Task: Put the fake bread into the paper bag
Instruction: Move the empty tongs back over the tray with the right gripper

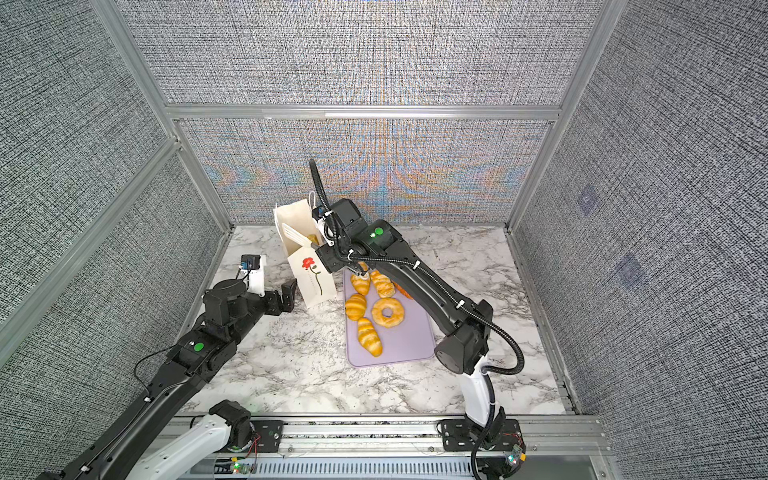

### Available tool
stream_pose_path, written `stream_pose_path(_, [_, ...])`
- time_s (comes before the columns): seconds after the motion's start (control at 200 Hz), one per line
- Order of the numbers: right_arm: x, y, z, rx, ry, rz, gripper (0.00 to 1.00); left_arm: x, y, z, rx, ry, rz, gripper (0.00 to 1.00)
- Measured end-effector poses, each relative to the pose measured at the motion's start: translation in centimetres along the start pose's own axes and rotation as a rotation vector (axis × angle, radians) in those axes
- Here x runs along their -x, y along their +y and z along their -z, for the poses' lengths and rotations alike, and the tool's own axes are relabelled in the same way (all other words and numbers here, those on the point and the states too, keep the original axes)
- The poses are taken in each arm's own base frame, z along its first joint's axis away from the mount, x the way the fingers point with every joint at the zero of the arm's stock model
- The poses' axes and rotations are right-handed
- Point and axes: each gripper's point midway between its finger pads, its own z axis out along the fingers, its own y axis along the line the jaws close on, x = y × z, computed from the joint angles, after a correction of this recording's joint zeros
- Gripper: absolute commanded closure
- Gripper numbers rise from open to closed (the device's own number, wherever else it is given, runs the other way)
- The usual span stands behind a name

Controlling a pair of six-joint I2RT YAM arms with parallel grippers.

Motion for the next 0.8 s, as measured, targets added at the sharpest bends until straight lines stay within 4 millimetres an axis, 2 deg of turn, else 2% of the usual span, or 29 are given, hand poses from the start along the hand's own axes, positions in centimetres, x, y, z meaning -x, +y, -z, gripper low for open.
stream_pose_path(0.145, [-0.1, 0.1, 1.5, -0.006, -0.015, 0.005, 0.35, -0.7, -1.0, -0.2, -0.058, 0.017, 0.002, 0.01])
stream_pose_path(0.255, [-1.2, 0.5, 2.3, -0.002, -0.001, 0.014, 0.35, -1.6, -1.3, -0.3, -0.085, 0.027, 0.019, 0.01])
stream_pose_path(0.57, [-5.7, 0.0, 5.1, -0.031, 0.019, 0.018, 0.35, -2.7, -2.9, 0.7, -0.172, 0.0, 0.081, 0.01])
stream_pose_path(0.8, [-10.0, -1.3, 5.9, -0.085, 0.069, -0.004, 0.36, -4.7, -5.7, 1.2, -0.251, 0.029, 0.064, 0.01])
